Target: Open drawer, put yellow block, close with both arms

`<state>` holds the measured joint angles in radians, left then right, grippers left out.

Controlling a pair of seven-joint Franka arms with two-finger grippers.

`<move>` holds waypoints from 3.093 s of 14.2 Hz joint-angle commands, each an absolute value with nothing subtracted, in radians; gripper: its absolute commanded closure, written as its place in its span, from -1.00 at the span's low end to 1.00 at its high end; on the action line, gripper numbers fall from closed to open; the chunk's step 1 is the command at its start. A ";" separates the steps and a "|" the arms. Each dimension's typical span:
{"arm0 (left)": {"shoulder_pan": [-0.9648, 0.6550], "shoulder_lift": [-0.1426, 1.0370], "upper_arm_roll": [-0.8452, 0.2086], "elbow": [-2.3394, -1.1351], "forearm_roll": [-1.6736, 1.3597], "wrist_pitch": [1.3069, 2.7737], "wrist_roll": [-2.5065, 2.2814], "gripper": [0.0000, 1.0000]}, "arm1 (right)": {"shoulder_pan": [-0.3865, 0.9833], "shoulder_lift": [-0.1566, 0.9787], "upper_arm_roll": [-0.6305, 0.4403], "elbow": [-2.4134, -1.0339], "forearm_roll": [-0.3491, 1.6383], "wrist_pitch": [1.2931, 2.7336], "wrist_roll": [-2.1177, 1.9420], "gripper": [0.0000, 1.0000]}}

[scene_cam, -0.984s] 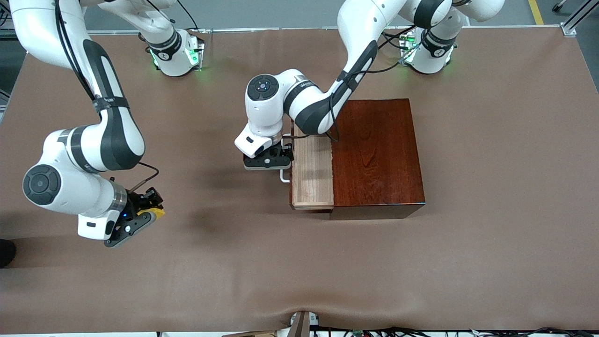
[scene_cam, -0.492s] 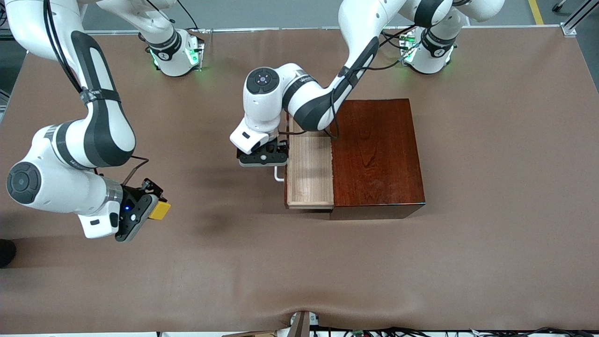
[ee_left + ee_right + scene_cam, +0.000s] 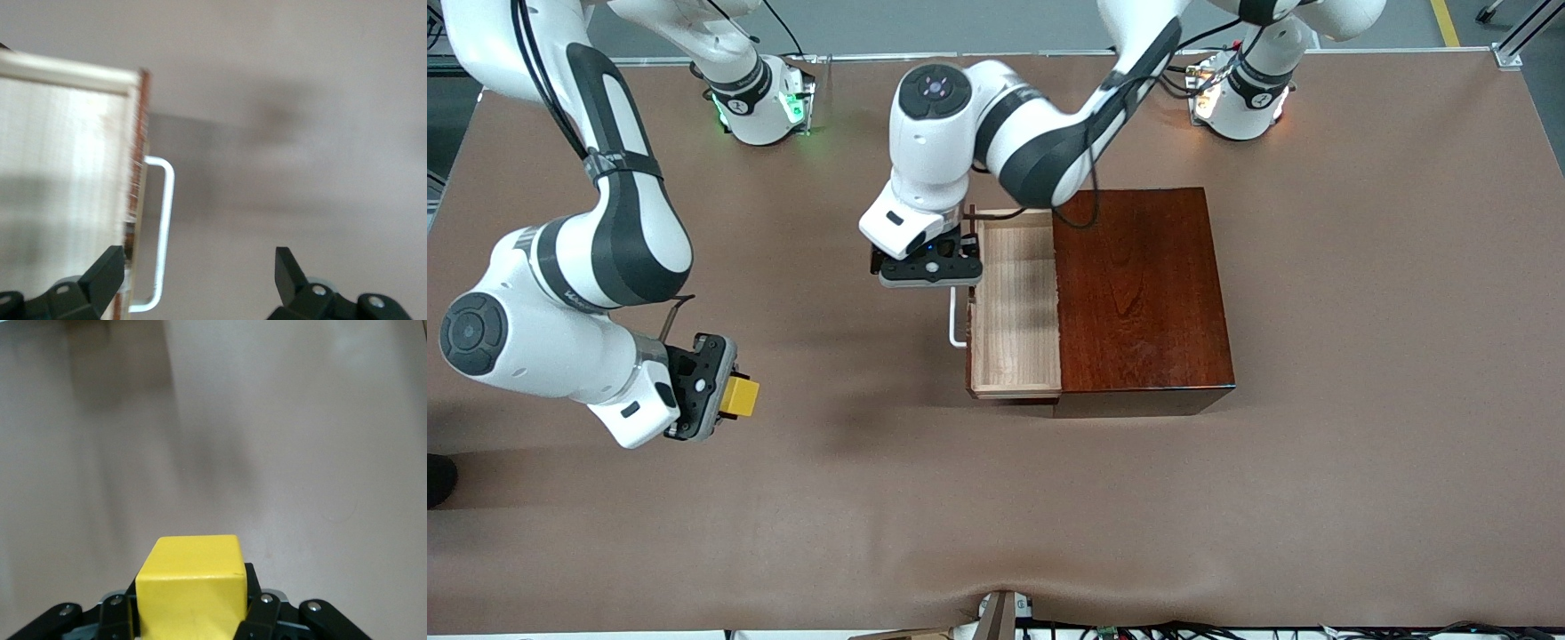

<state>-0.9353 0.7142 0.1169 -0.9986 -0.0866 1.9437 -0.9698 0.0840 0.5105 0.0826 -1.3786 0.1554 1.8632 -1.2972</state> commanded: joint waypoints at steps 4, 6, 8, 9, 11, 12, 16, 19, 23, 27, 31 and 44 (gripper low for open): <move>-0.674 0.439 0.118 -1.052 -0.080 1.630 -0.699 -1.00 | 0.097 0.471 0.123 -1.375 0.164 1.799 -1.451 1.00; -0.560 0.387 0.111 -1.074 -0.081 1.570 -0.577 -1.00 | 0.144 0.471 0.143 -1.353 0.134 1.776 -1.451 1.00; -0.485 0.355 0.110 -1.089 -0.081 1.517 -0.465 -1.00 | 0.251 0.471 0.144 -1.335 0.051 1.769 -1.444 1.00; -0.453 0.335 0.112 -1.106 -0.081 1.482 -0.434 -1.00 | 0.312 0.472 0.140 -1.325 0.025 1.761 -1.440 1.00; -0.404 0.278 0.112 -1.170 -0.080 1.442 -0.416 -1.00 | 0.415 0.477 0.132 -1.290 -0.001 1.753 -1.380 1.00; -0.388 0.232 0.113 -1.230 -0.078 1.442 -0.410 -1.00 | 0.451 0.482 0.133 -1.286 -0.020 1.734 -1.309 1.00; -0.364 0.057 0.109 -1.484 0.023 1.459 -0.400 -1.00 | 0.549 0.515 0.135 -1.256 -0.023 1.738 -1.088 1.00; -0.330 -0.035 0.109 -1.618 0.055 1.509 -0.297 -1.00 | 0.607 0.586 0.135 -1.194 -0.023 1.746 -0.959 1.00; -0.284 -0.089 0.107 -1.670 0.054 1.519 -0.224 -1.00 | 0.658 0.653 0.135 -1.192 -0.023 1.870 -0.888 1.00; -0.279 -0.084 0.109 -1.666 0.054 1.516 -0.207 -1.00 | 0.667 0.692 0.135 -1.201 -0.023 1.927 -0.951 1.00; -0.265 -0.083 0.114 -1.637 0.052 1.514 -0.170 -1.00 | 0.689 0.744 0.135 -1.203 -0.023 1.974 -0.974 1.00; -0.296 -0.051 0.092 -1.583 0.035 1.509 -0.189 -1.00 | 0.709 0.729 0.133 -1.223 -0.058 1.984 -0.966 -1.00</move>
<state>-0.2837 -0.0661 0.1063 -1.6193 0.0359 1.5135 -0.1892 0.7043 0.7748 0.1365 -1.2227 -0.0394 2.0311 -0.9692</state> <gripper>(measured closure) 0.000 0.000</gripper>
